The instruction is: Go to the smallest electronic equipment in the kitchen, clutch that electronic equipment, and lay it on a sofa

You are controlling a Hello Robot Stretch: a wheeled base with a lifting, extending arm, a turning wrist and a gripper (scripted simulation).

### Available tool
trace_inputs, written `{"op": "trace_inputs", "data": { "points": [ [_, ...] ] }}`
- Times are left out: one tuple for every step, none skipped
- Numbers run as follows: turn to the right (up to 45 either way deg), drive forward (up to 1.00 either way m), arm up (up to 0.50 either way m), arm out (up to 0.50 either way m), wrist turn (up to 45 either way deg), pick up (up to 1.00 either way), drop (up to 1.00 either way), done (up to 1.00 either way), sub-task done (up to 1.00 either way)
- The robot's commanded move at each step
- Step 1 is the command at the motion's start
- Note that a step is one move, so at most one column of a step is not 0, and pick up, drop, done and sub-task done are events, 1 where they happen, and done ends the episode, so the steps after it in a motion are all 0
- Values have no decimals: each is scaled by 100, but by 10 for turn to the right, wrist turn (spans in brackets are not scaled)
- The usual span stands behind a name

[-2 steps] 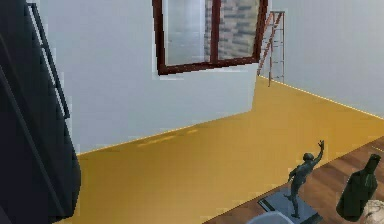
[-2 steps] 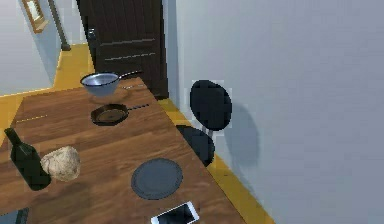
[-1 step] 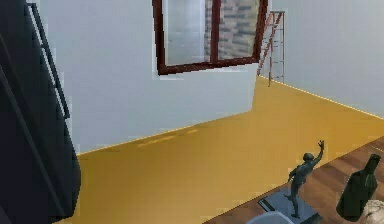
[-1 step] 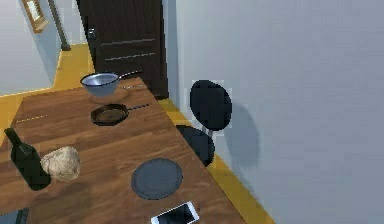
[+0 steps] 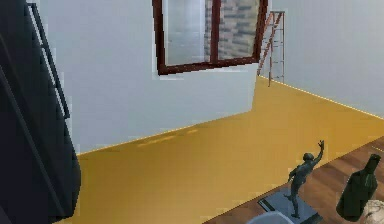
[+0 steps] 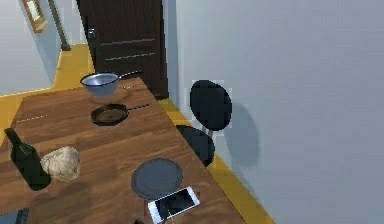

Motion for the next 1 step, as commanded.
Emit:
{"op": "trace_inputs", "data": {
  "points": [
    [0, 0, 36, 0, 0, 0, 0, 0, 0]
  ]
}}
